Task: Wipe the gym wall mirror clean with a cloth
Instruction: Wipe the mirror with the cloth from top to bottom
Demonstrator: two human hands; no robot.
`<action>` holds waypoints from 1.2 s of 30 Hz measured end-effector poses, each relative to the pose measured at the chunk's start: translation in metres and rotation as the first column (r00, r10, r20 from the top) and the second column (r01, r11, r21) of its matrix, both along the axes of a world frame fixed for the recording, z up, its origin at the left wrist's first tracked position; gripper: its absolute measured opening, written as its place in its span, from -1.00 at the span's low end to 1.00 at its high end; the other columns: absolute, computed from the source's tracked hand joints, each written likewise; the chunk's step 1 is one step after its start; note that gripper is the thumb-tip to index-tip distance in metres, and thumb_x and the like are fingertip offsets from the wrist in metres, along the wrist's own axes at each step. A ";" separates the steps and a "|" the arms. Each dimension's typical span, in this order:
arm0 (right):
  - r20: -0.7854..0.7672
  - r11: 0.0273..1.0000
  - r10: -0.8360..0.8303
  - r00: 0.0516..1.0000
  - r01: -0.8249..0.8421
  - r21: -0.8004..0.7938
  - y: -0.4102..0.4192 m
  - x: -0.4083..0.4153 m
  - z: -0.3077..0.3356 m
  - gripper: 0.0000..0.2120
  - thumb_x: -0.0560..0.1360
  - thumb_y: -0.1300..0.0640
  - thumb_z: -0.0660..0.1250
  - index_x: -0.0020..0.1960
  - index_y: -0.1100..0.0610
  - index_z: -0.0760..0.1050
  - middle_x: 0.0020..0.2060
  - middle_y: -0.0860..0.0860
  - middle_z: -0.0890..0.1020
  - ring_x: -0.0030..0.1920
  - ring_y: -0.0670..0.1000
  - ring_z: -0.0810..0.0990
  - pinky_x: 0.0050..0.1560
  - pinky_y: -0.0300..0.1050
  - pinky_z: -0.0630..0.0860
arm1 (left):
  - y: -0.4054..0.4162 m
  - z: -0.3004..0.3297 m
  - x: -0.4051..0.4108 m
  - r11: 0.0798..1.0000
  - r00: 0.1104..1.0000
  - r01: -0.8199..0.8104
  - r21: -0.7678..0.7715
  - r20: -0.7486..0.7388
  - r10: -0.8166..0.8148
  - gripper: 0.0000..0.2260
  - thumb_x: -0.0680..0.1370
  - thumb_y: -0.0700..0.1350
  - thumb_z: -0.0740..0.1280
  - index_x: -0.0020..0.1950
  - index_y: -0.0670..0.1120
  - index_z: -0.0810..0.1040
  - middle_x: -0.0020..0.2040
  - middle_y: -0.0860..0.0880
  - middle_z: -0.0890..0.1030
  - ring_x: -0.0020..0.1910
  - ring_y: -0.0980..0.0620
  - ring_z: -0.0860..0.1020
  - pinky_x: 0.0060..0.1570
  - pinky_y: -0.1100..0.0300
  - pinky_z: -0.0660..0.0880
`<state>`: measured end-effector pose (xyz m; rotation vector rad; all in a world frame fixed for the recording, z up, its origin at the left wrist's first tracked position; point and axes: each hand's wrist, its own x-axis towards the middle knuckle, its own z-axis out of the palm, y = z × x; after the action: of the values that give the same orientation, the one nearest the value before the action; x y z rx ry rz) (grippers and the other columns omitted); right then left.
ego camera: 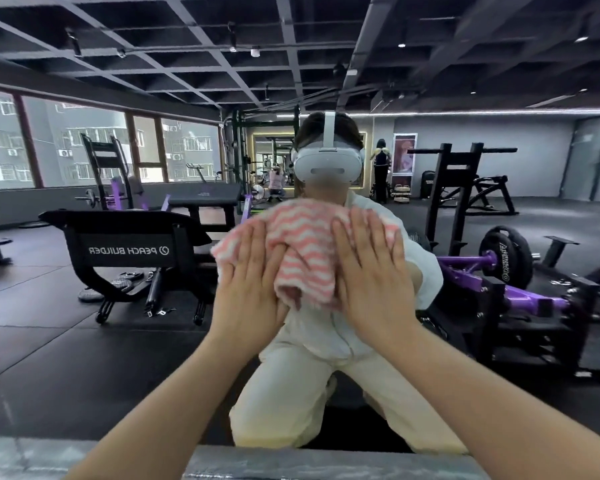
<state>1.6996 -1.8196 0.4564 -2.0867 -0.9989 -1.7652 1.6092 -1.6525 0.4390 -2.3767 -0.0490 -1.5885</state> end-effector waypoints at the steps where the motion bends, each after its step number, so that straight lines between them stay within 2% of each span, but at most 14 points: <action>1: -0.022 1.000 -0.004 1.000 0.005 0.030 0.006 -0.005 0.009 -0.45 0.57 0.02 0.02 0.51 0.19 0.09 0.49 0.19 0.22 0.48 0.19 0.11 0.50 0.06 -0.21 | 0.005 0.008 -0.003 1.000 1.000 -0.004 -0.017 0.015 0.004 -0.44 0.53 0.09 0.07 0.46 -0.18 0.14 0.48 -0.27 0.10 0.46 -0.21 0.11 0.35 -0.20 0.15; 6: -0.093 0.997 -0.041 0.995 0.047 0.064 0.023 -0.024 0.017 -0.46 0.66 -0.07 -0.27 0.51 0.18 0.08 0.49 0.21 0.25 0.48 0.19 0.10 0.49 0.07 -0.25 | 0.019 0.017 -0.009 0.999 1.000 0.012 -0.035 0.028 -0.011 -0.49 0.51 0.05 0.10 0.40 -0.16 0.24 0.47 -0.32 0.20 0.48 -0.21 0.10 0.34 -0.19 0.12; 10: -0.083 0.989 -0.139 0.987 0.142 0.037 0.022 -0.030 0.008 -0.45 0.61 -0.09 -0.07 0.50 0.20 0.10 0.48 0.22 0.26 0.48 0.20 0.11 0.48 0.10 -0.29 | 0.016 0.014 -0.009 0.996 0.999 0.037 -0.084 -0.015 -0.039 -0.52 0.49 0.02 0.12 0.36 -0.15 0.27 0.47 -0.35 0.18 0.48 -0.21 0.09 0.26 -0.15 0.14; 13: -0.058 0.986 -0.157 0.986 0.159 0.047 0.019 -0.033 0.005 -0.45 0.59 -0.06 0.00 0.49 0.20 0.17 0.48 0.21 0.19 0.47 0.20 0.11 0.49 0.12 -0.22 | 0.010 0.013 -0.014 0.978 0.989 0.132 -0.159 -0.041 -0.140 -0.56 0.50 0.00 0.08 0.35 -0.11 0.29 0.50 -0.31 0.14 0.50 -0.17 0.04 0.31 -0.17 0.15; 17: -0.096 0.993 -0.047 0.994 0.057 0.099 0.021 -0.035 0.001 -0.50 0.60 -0.02 0.04 0.44 0.23 0.27 0.40 0.22 0.29 0.40 0.22 0.23 0.44 0.13 0.16 | 0.002 0.014 -0.017 0.880 0.931 0.355 -0.317 0.032 -0.364 -0.69 0.58 -0.01 0.01 0.21 -0.10 0.39 0.52 -0.15 0.04 0.53 -0.03 -0.06 0.41 -0.27 -0.01; 20: -0.186 0.990 0.052 0.981 -0.027 0.137 0.027 -0.040 -0.003 -0.49 0.66 -0.06 -0.12 0.46 0.22 0.23 0.43 0.26 0.31 0.43 0.24 0.21 0.43 0.14 0.14 | -0.008 0.015 -0.015 0.858 0.940 0.337 -0.388 0.079 -0.333 -0.51 0.65 0.15 -0.07 0.03 -0.21 0.45 0.51 -0.13 0.00 0.53 -0.05 -0.08 0.38 -0.34 0.04; 22: -0.237 0.978 0.156 0.959 -0.115 0.175 0.030 -0.042 -0.007 -0.45 0.66 -0.09 -0.20 0.47 0.22 0.21 0.45 0.29 0.27 0.46 0.28 0.16 0.45 0.21 0.14 | -0.015 0.017 -0.016 0.859 0.938 0.347 -0.376 0.119 -0.327 -0.44 0.65 0.17 -0.11 -0.05 -0.26 0.45 0.50 -0.15 0.03 0.51 -0.11 -0.03 0.34 -0.40 0.09; 24: -0.238 0.963 0.221 0.946 -0.172 0.208 0.033 -0.042 -0.010 -0.45 0.67 -0.10 -0.18 0.49 0.21 0.18 0.48 0.28 0.20 0.49 0.28 0.08 0.46 0.23 0.09 | -0.017 0.020 -0.020 0.841 0.931 0.364 -0.400 0.146 -0.334 -0.43 0.65 0.17 -0.09 0.03 -0.27 0.49 0.49 -0.17 0.09 0.50 -0.11 0.04 0.34 -0.39 0.12; 25: -0.225 0.963 0.221 0.949 -0.176 0.202 0.035 -0.040 -0.011 -0.47 0.66 -0.10 -0.14 0.50 0.18 0.15 0.50 0.26 0.15 0.50 0.27 0.04 0.48 0.22 0.03 | -0.017 0.021 -0.023 0.820 0.930 0.366 -0.440 0.160 -0.330 -0.45 0.63 0.17 -0.04 0.19 -0.26 0.47 0.50 -0.19 0.13 0.50 -0.12 0.09 0.34 -0.37 0.14; 26: -0.211 0.967 0.204 0.956 -0.164 0.194 0.037 -0.037 -0.011 -0.48 0.65 -0.10 -0.07 0.51 0.16 0.12 0.50 0.24 0.11 0.50 0.26 0.02 0.49 0.20 -0.04 | -0.016 0.022 -0.026 0.797 0.932 0.360 -0.484 0.160 -0.324 -0.45 0.60 0.17 0.04 0.38 -0.23 0.35 0.51 -0.21 0.16 0.50 -0.14 0.13 0.35 -0.35 0.17; 28: -0.186 0.977 0.157 0.970 -0.125 0.173 0.040 -0.034 -0.012 -0.45 0.61 -0.10 0.00 0.51 0.14 0.12 0.50 0.22 0.07 0.50 0.27 0.00 0.49 0.16 -0.13 | -0.013 0.024 -0.029 0.796 0.945 0.321 -0.513 0.116 -0.306 -0.33 0.53 0.18 0.12 0.53 -0.14 0.07 0.53 -0.20 0.17 0.51 -0.16 0.12 0.38 -0.32 0.17; 32: -0.153 0.980 0.124 0.980 -0.098 0.172 0.051 -0.032 -0.013 -0.46 0.63 -0.10 -0.11 0.52 0.14 0.10 0.50 0.21 0.06 0.52 0.26 -0.05 0.51 0.13 -0.22 | 0.012 0.018 -0.023 0.982 0.998 0.051 -0.182 -0.022 -0.056 -0.36 0.58 0.16 0.02 0.56 -0.04 -0.14 0.53 -0.15 0.00 0.52 -0.01 -0.11 0.47 -0.11 -0.03; 34: -0.130 0.982 0.117 0.985 -0.094 0.166 0.062 -0.032 -0.013 -0.48 0.64 -0.06 -0.12 0.54 0.15 0.08 0.50 0.21 0.06 0.54 0.23 -0.13 0.51 0.12 -0.23 | 0.029 0.014 -0.019 0.999 0.998 -0.040 -0.036 -0.057 0.038 -0.35 0.60 0.15 -0.01 0.55 -0.04 -0.26 0.54 -0.14 -0.03 0.53 -0.04 -0.18 0.47 -0.05 -0.11; 36: -0.118 0.986 0.116 0.986 -0.100 0.136 0.074 -0.033 -0.011 -0.48 0.65 -0.05 -0.19 0.55 0.14 0.05 0.51 0.20 0.06 0.54 0.18 -0.23 0.51 0.12 -0.24 | 0.042 0.014 -0.018 0.996 0.995 -0.078 0.041 -0.064 0.081 -0.38 0.62 0.19 -0.09 0.55 -0.06 -0.26 0.55 -0.12 -0.09 0.54 -0.06 -0.20 0.50 -0.01 -0.15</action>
<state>1.6664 -1.7460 0.4458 -1.9970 -0.9184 -1.5809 1.5914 -1.6107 0.4534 -2.3650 -0.0977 -1.4622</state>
